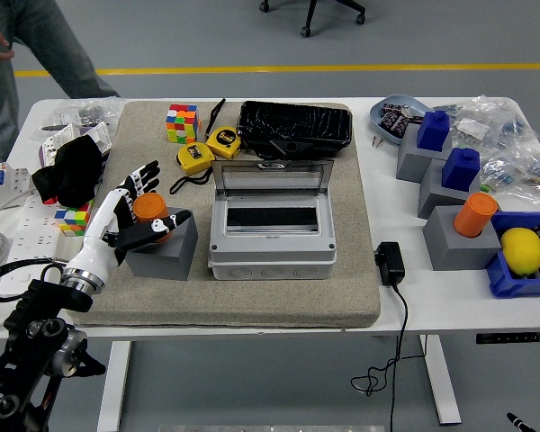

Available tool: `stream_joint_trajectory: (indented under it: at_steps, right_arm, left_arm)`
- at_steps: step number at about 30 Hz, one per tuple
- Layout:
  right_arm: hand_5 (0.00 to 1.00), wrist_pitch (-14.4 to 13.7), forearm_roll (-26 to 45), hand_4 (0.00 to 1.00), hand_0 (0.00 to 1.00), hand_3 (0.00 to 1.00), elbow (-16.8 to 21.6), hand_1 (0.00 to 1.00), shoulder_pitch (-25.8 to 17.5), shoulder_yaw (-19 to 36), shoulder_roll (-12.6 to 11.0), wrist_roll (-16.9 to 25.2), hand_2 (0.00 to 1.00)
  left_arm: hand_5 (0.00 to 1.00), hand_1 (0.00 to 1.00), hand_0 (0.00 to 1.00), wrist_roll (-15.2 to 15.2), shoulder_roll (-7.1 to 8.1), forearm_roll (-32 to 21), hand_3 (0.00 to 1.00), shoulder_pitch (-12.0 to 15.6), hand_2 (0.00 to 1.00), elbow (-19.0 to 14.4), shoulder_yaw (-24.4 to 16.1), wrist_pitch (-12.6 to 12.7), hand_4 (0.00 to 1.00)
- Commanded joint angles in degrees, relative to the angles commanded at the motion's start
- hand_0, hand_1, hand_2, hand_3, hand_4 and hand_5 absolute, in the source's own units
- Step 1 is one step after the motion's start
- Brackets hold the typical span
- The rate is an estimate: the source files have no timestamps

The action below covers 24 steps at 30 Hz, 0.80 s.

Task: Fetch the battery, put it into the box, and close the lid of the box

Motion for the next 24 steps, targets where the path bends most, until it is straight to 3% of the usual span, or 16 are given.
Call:
stream_joint_trajectory:
  at_steps: [1,2,7,8,13,14,19,20,24]
  right_arm:
    - [0.998,0.0,0.0,0.998,0.998,0.801,0.0,0.87,0.0,0.0,0.0,0.0,0.777]
    - [0.998,-0.1,0.0,0.998,0.998,0.8,0.0,0.869,0.1,0.1,0.0,0.0,0.777]
    - [0.998,-0.1,0.0,0.998,0.998,0.8,0.0,0.869,0.1,0.1,-0.1,0.1,0.777]
    - [0.998,-0.1,0.1,0.998,0.998,0.799,0.0,0.868,0.1,0.1,0.0,0.1,0.776]
    - [0.998,-0.1,0.1,0.998,0.998,0.799,-0.1,0.868,0.1,0.3,0.1,0.1,0.776]
    - [0.998,-0.1,0.1,0.998,0.998,0.799,-0.1,0.868,0.1,0.3,0.1,0.1,0.776]
    - [0.998,-0.1,0.2,0.998,0.998,0.799,-0.1,0.868,0.1,0.3,0.0,0.1,0.776]
    - [0.998,-0.1,0.3,0.998,0.998,0.798,-0.1,0.866,0.1,0.3,0.0,0.1,0.776]
    - [0.998,-0.1,0.3,0.998,0.998,0.798,-0.2,0.866,0.1,0.4,0.0,0.1,0.776]
  left_arm:
    - [0.06,0.902,0.861,-0.2,-0.09,-0.6,0.825,0.0,0.779,0.2,0.2,0.4,0.998]
    - [0.004,0.818,0.773,-0.3,-0.13,-1.2,0.72,0.0,0.674,0.4,0.4,0.8,0.998]
    - [0.004,0.818,0.773,-0.6,-0.3,-3.0,0.72,-0.2,0.674,0.9,1.1,2.1,0.998]
    - [0.002,0.756,0.7,-0.7,-0.33,-3.3,0.647,-0.2,0.609,1.1,1.2,2.2,0.998]
    - [0.002,0.756,0.7,-0.7,-0.35,-4.5,0.647,-0.2,0.609,1.8,1.9,3.3,0.998]
    - [0.002,0.681,0.642,-0.7,-0.39,-4.5,0.519,-0.2,0.486,1.8,2.0,3.6,0.998]
    - [0.002,0.681,0.642,-0.5,-0.31,-3.8,0.519,-0.4,0.486,1.7,2.6,4.8,0.998]
    - [0.002,0.542,0.559,-0.4,-0.3,-3.1,0.449,-0.4,0.412,1.5,2.7,5.2,0.998]
    - [0.002,0.542,0.559,-0.3,-0.24,-1.5,0.449,-0.5,0.412,0.9,3.2,6.3,0.998]
